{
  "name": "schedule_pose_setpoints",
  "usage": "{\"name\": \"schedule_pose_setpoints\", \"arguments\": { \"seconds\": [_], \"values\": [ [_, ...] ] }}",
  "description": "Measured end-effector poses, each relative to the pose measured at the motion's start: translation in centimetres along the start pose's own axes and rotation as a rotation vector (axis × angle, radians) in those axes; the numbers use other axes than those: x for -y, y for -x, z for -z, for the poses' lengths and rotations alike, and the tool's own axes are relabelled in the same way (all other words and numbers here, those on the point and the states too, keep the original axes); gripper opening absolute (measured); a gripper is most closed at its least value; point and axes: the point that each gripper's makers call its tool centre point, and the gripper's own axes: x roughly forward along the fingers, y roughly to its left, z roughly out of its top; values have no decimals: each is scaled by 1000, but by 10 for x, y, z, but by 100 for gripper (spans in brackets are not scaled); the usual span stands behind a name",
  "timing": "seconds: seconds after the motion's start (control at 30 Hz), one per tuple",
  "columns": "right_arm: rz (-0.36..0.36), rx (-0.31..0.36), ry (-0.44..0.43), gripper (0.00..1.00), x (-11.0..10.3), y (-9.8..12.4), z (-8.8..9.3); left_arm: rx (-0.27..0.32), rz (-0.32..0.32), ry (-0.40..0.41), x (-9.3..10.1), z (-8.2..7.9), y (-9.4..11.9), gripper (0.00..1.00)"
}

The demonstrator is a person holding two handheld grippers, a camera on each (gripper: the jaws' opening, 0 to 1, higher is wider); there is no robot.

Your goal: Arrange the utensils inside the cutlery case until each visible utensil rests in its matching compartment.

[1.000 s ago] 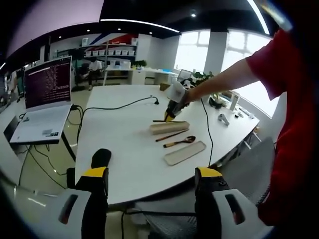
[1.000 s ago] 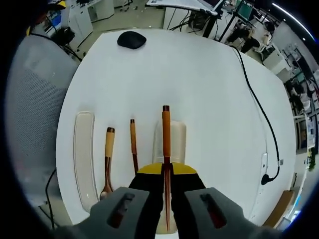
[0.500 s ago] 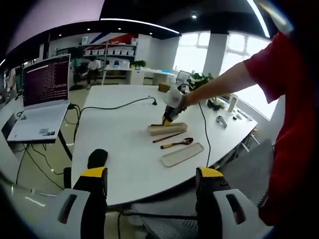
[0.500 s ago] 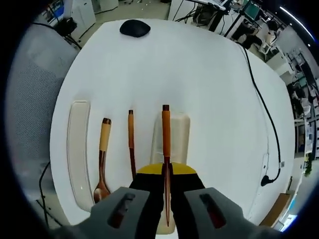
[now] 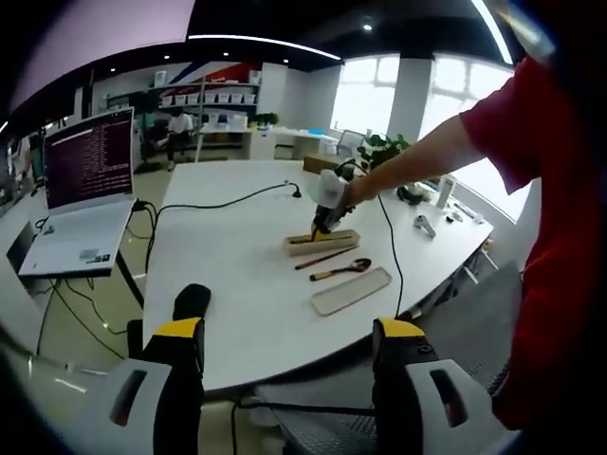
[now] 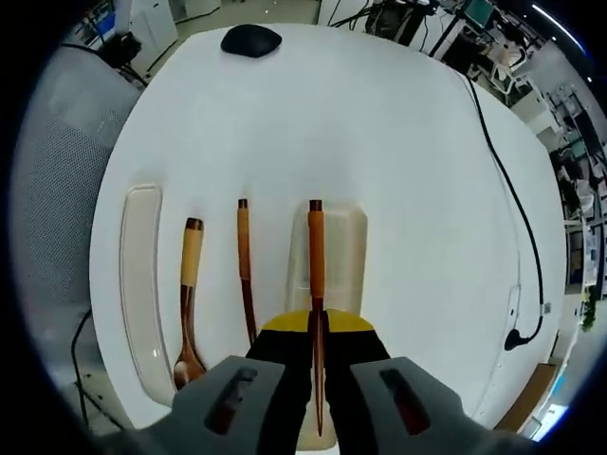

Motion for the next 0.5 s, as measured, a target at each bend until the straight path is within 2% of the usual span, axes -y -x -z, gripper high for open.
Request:
{"name": "schedule_pose_setpoints", "arguments": {
  "seconds": [0.5],
  "values": [
    [-27,-18,11,0,-2,-8,3,-15,-7,0,0,2,-1,74]
  ]
}}
